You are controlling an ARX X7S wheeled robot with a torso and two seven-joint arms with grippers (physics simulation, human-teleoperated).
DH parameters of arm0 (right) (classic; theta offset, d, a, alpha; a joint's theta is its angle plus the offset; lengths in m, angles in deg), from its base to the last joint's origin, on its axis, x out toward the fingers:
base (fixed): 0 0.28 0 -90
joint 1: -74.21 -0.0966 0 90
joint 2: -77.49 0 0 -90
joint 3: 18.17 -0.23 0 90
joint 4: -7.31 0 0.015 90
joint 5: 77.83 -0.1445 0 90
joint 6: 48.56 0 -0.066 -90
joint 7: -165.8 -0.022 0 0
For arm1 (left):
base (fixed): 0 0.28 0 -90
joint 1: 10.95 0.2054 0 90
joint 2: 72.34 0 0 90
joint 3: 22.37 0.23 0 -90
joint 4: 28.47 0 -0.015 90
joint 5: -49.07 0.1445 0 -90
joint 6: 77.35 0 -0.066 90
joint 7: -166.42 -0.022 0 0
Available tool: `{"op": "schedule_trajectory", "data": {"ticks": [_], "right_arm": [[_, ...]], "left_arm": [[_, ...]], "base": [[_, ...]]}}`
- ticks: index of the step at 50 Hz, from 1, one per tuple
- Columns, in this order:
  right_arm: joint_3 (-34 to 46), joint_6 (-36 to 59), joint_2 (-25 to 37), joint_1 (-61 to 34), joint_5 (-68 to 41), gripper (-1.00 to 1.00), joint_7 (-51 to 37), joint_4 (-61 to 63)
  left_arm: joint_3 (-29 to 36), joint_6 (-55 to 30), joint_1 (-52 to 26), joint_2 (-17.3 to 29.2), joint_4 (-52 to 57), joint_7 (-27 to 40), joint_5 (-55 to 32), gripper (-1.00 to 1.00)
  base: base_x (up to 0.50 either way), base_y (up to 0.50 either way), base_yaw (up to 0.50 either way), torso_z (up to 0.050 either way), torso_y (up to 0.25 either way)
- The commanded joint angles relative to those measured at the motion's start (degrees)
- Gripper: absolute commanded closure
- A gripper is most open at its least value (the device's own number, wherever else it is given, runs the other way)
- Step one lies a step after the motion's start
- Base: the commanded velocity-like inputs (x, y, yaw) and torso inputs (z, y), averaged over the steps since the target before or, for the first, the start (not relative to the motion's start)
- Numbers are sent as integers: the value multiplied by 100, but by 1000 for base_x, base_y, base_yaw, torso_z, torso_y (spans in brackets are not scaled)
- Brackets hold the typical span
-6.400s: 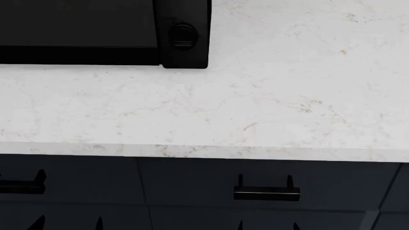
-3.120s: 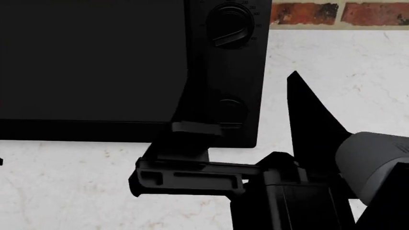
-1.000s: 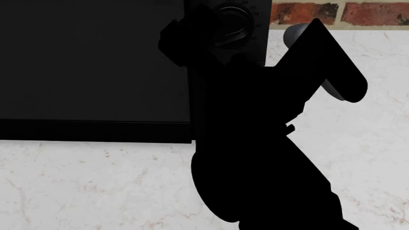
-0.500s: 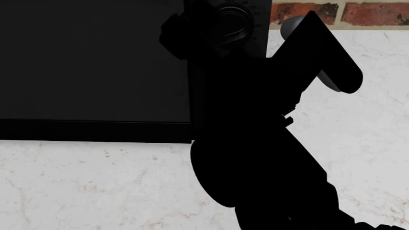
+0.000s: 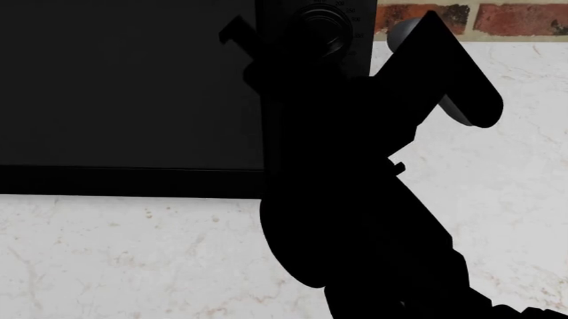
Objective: Decrease the toaster oven temperature.
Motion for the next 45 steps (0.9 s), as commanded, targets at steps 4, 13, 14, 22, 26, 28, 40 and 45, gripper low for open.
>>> {"op": "schedule_trajectory", "data": {"ticks": [4,13,14,22,26,28,40,45], "right_arm": [[238,532,21,-106,171,100,355,-271],[376,800,200,-192,224,100,437,-338],[409,850,236,-219,263,100,434,-333],[523,1114,467,-342,339,100,432,-287],[608,1314,543,-440,343,100,472,-251],[656,1412,571,-498,374,100,476,-230],[966,2051,711,-834,486,100,554,-139],[1089,2338,786,-1001,521,100,562,-83]], "left_arm": [[39,101,94,1,-66,5,5,-100],[90,118,61,10,-135,18,19,-100],[100,108,45,11,-135,23,17,-100],[163,126,-4,10,-182,37,36,-100],[176,136,1,6,-184,49,32,-100],[173,144,9,8,-176,54,28,-100],[204,121,-31,17,-168,92,6,-100],[221,124,-40,24,-181,97,0,-100]], "base": [[12,2,8,0,0],[12,3,8,0,0],[12,3,8,0,0],[11,2,7,0,0],[10,1,6,0,0],[6,2,6,0,0],[9,1,5,0,0],[11,1,6,0,0]]}}
